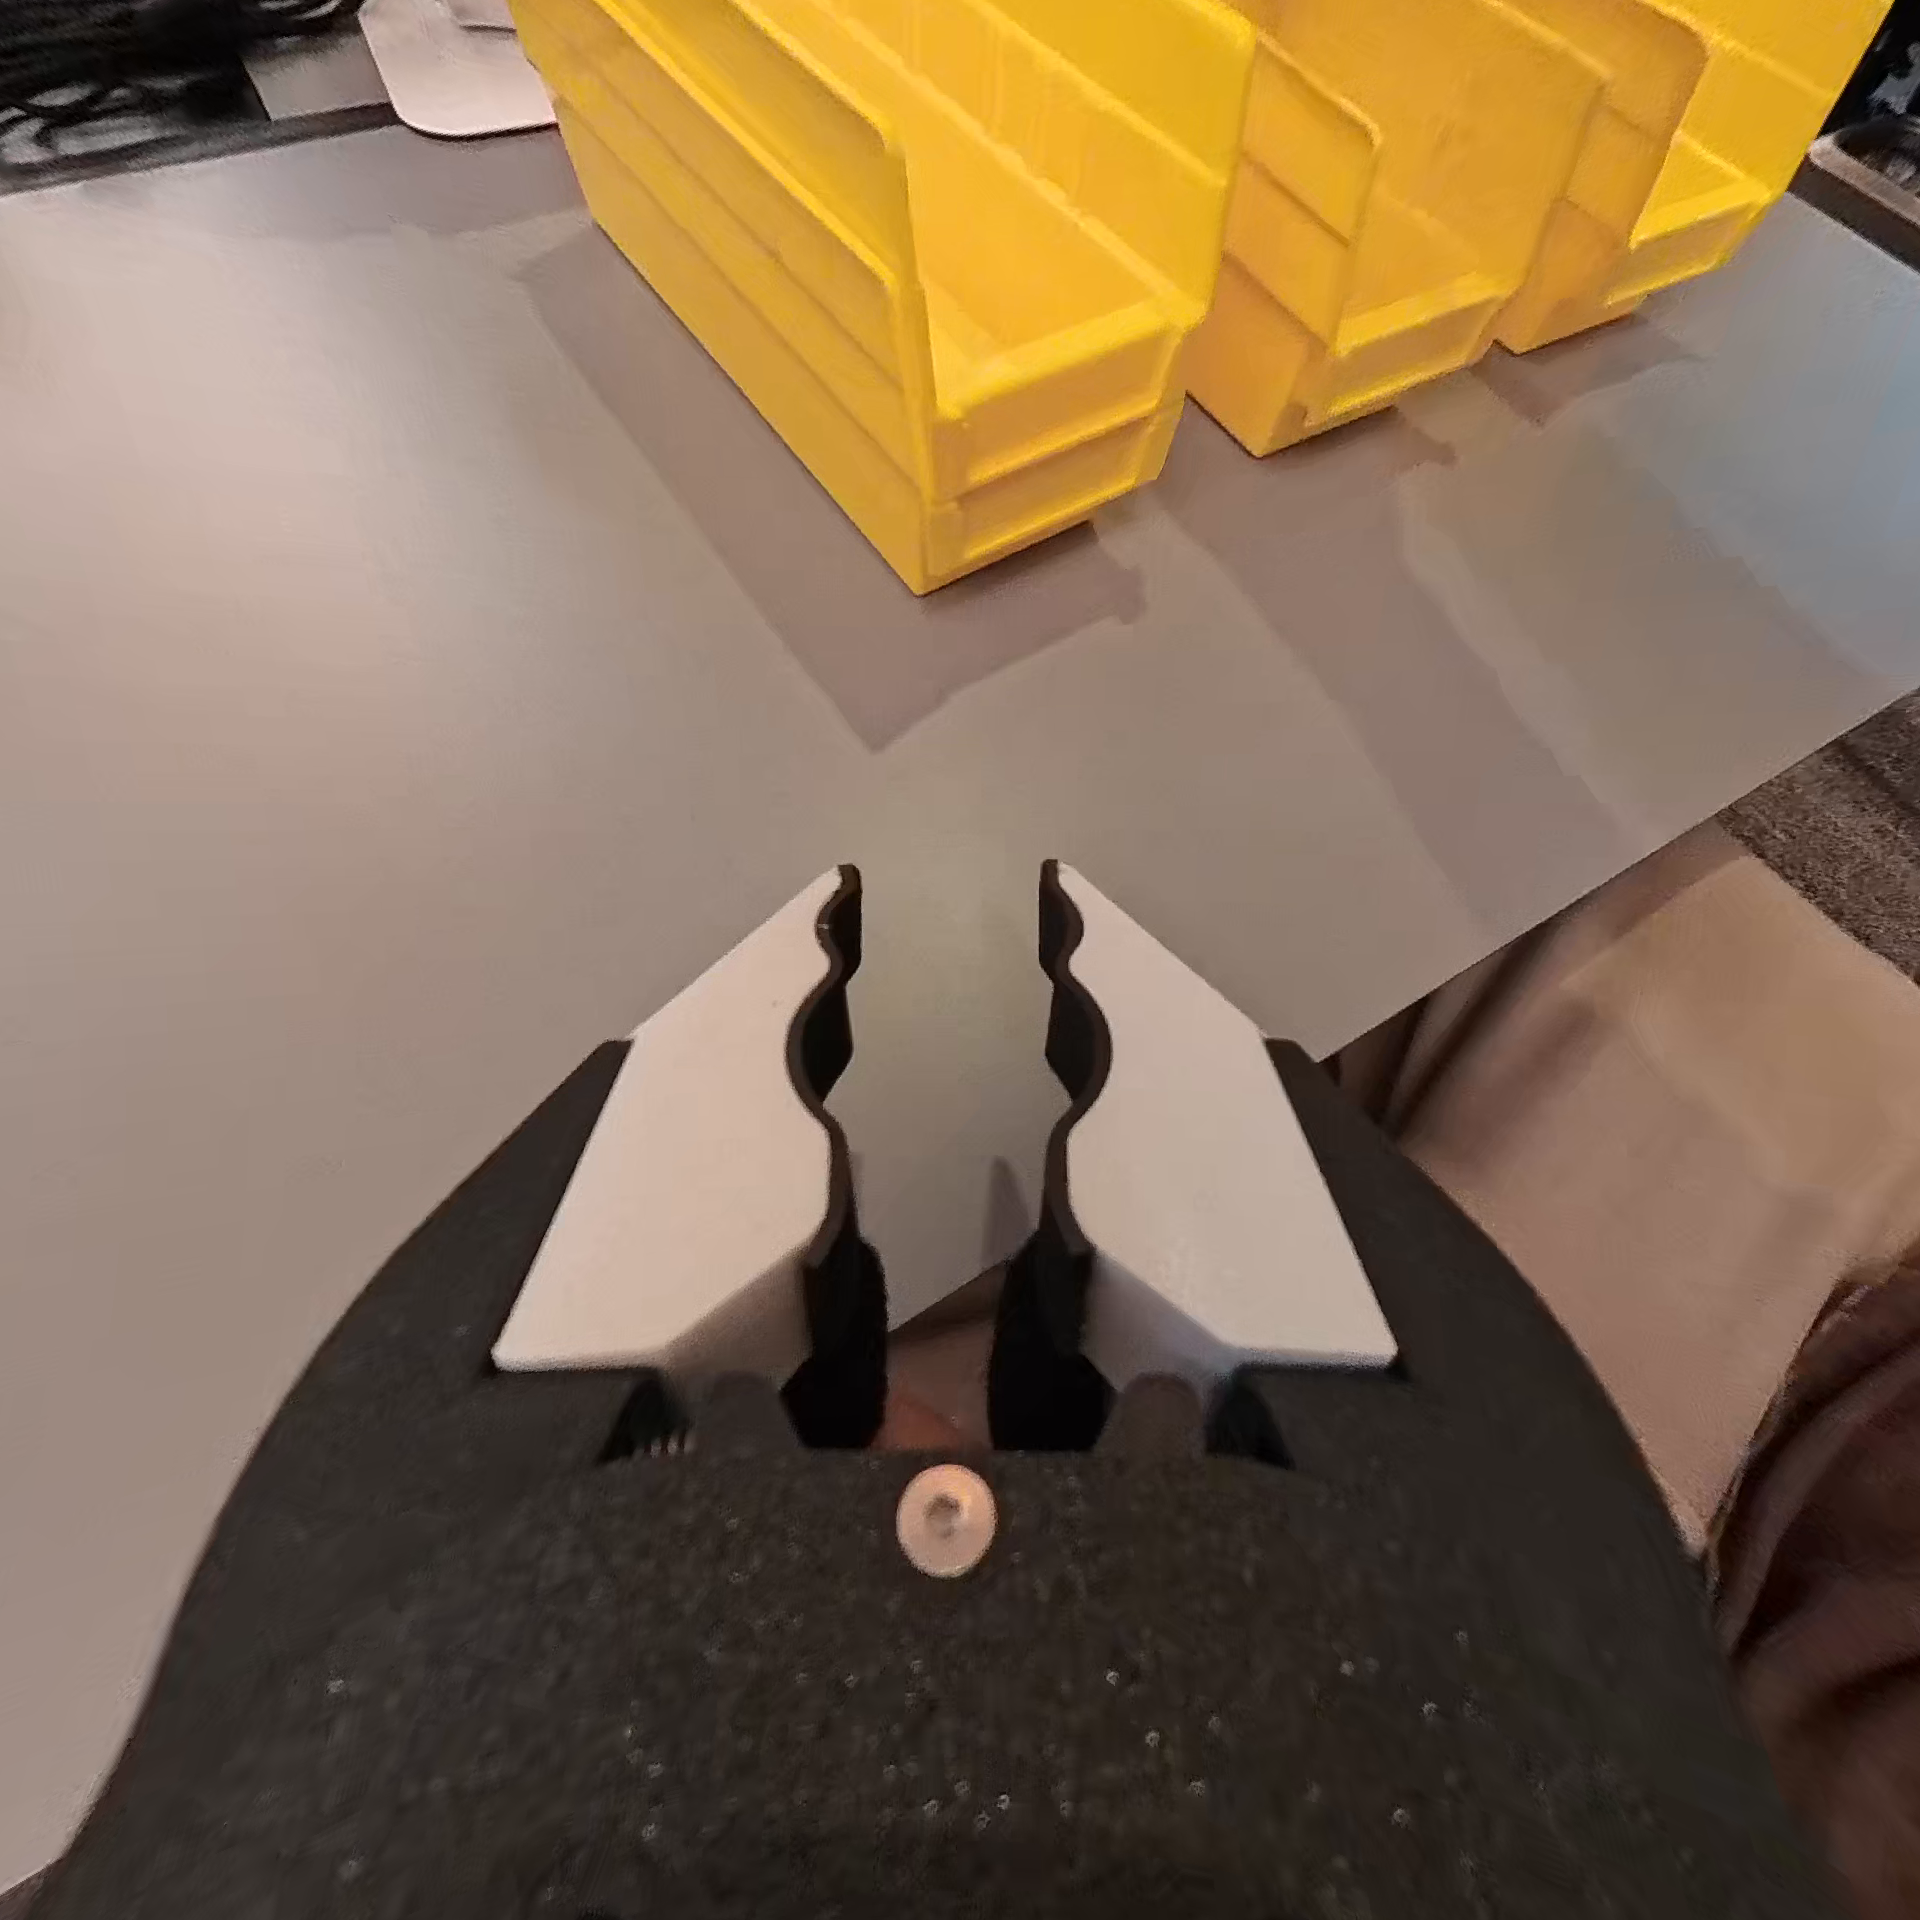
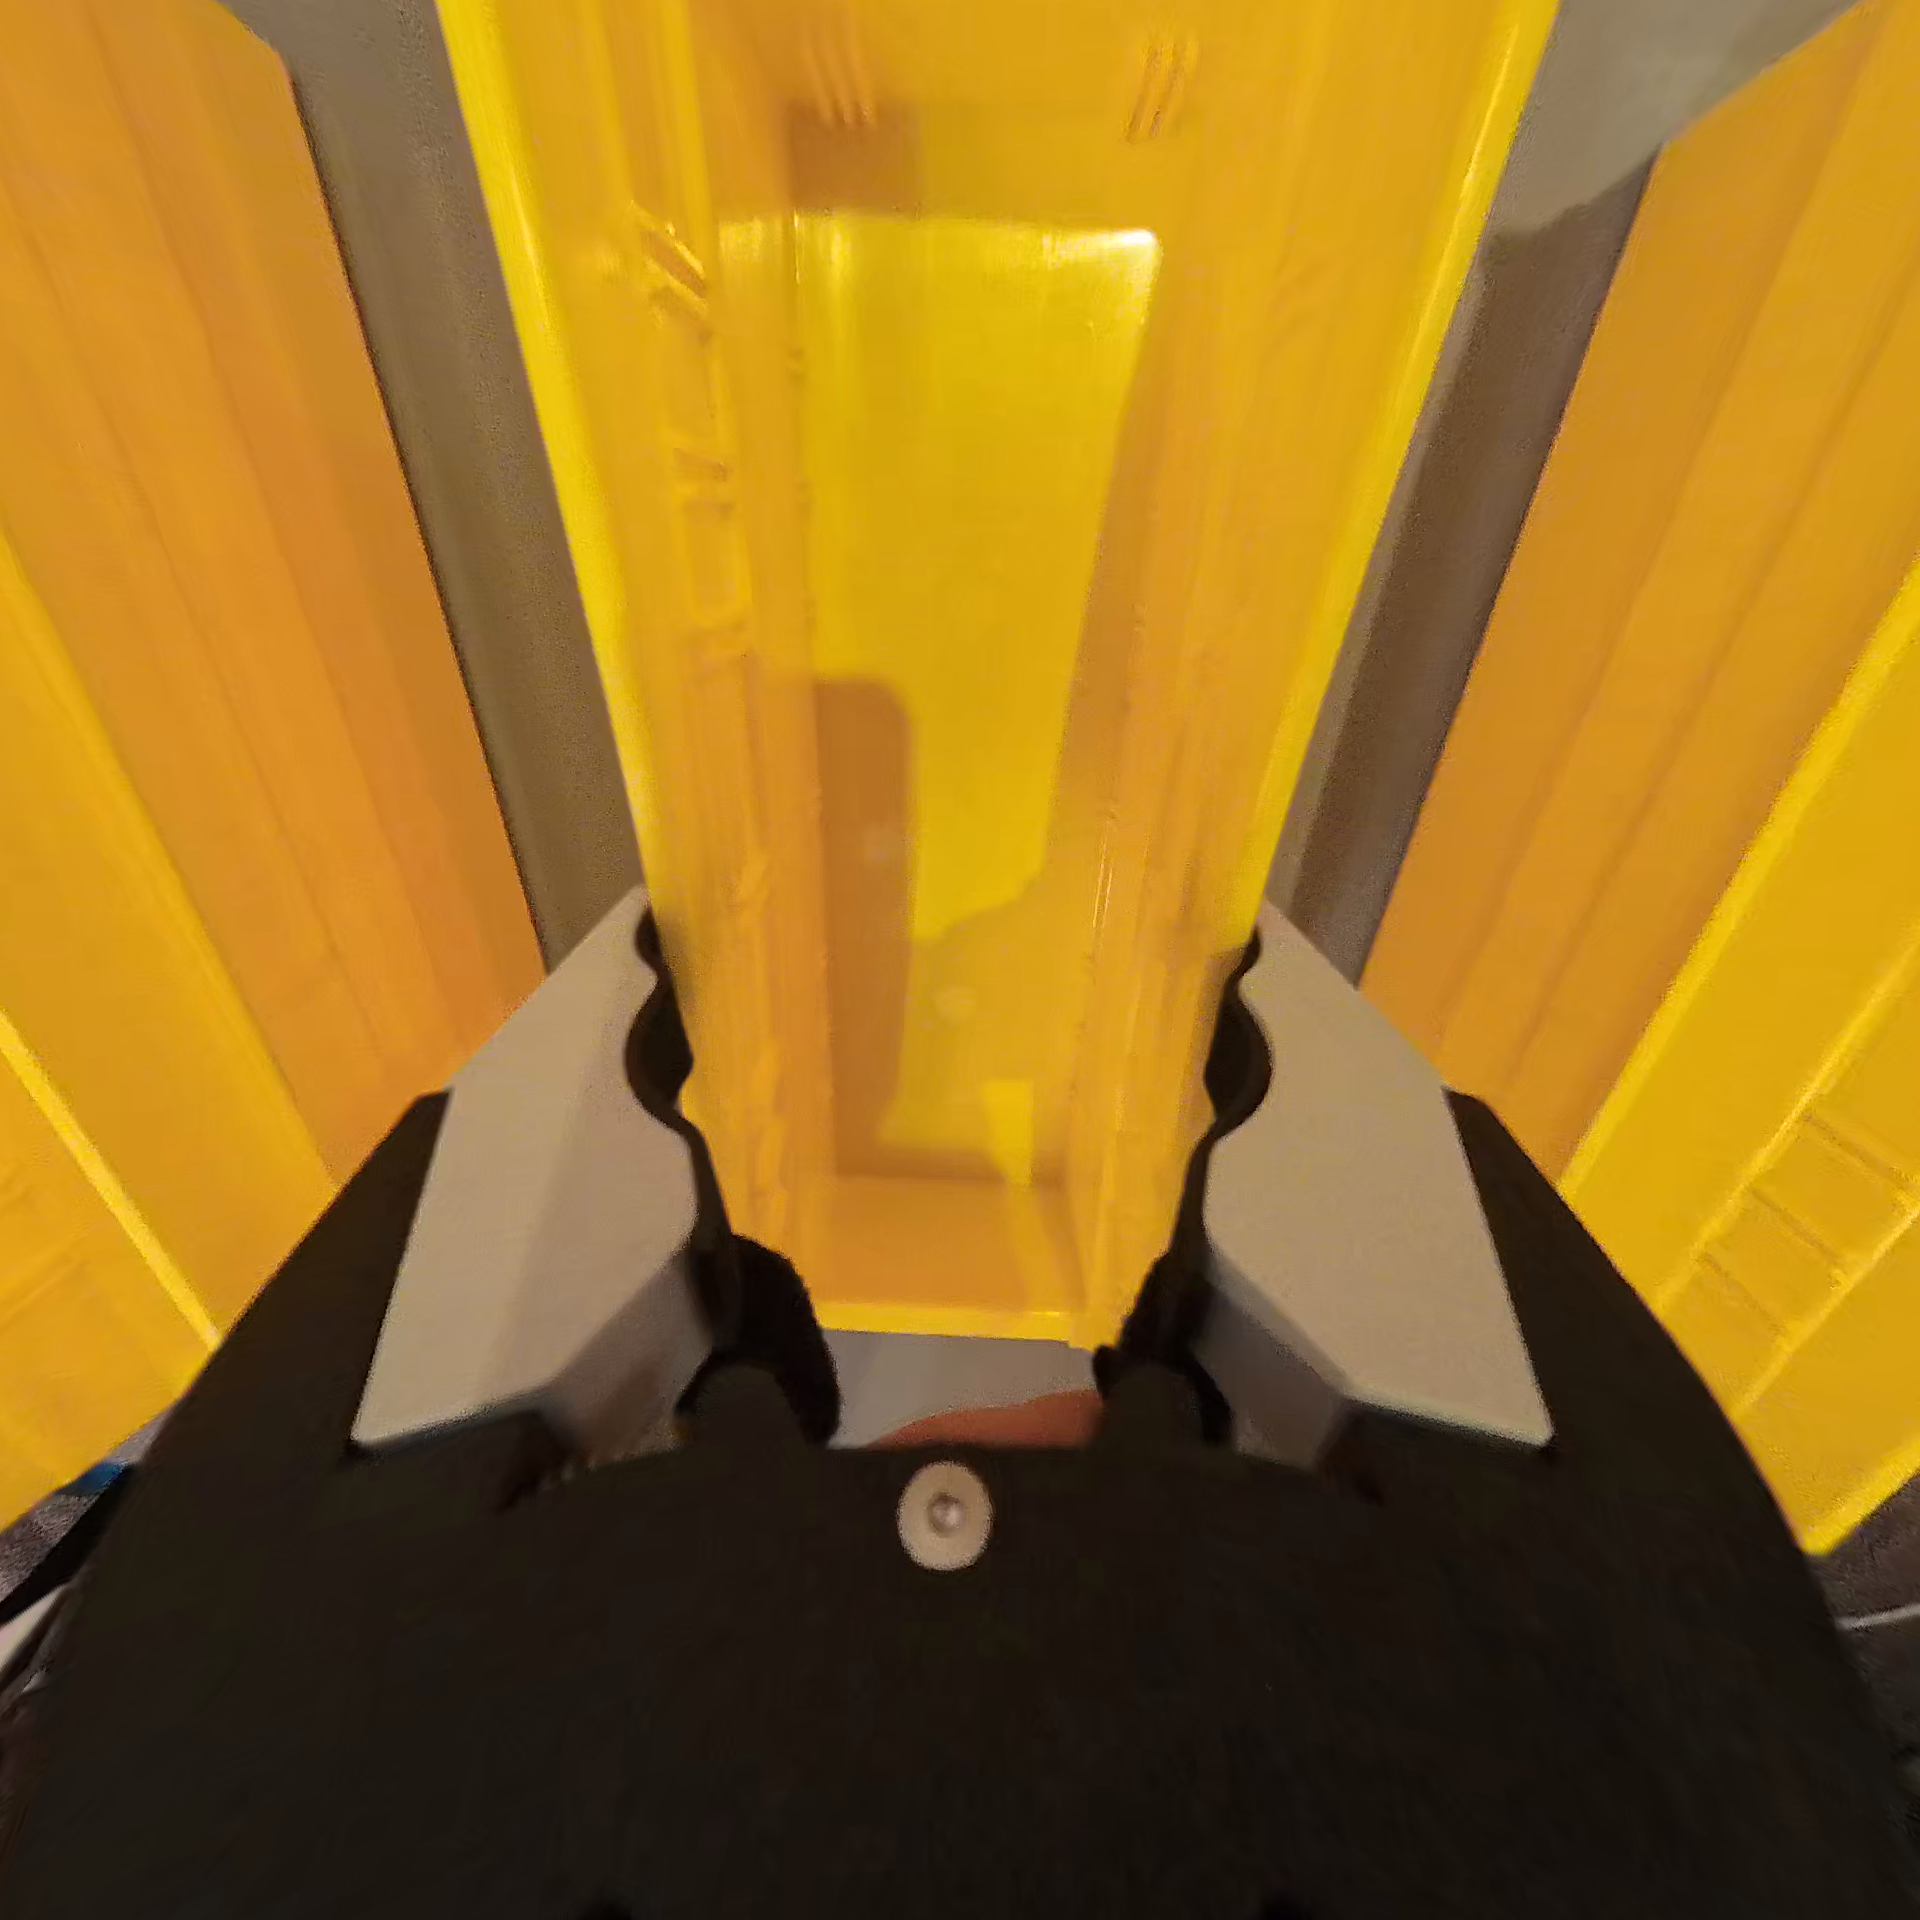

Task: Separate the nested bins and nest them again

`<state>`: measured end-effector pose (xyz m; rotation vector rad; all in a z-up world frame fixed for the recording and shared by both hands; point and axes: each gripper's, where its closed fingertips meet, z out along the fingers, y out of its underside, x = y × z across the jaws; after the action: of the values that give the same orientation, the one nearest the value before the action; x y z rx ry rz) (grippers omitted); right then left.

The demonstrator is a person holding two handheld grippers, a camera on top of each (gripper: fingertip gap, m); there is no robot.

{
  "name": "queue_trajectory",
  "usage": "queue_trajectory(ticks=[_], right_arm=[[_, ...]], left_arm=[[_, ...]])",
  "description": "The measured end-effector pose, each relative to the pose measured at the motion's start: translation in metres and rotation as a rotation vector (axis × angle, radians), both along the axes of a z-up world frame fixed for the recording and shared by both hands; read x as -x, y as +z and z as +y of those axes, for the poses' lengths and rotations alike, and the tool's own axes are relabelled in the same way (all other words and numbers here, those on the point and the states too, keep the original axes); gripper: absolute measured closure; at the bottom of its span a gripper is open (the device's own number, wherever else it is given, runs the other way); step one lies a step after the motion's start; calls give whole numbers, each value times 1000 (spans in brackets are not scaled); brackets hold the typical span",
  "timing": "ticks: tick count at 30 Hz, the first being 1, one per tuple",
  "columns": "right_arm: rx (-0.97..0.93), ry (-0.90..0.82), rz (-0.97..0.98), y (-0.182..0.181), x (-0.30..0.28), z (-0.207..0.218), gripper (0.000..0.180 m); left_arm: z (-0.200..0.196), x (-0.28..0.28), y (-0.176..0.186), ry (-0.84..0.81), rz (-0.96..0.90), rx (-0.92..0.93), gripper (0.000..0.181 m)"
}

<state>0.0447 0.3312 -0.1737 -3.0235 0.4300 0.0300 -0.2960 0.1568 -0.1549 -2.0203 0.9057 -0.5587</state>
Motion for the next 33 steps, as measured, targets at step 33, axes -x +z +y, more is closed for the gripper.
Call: queue_trajectory(ticks=[33], right_arm=[[-46,86,-36,99,157,57,84]], left_arm=[[14,14,-1,64,-22,29,154]])
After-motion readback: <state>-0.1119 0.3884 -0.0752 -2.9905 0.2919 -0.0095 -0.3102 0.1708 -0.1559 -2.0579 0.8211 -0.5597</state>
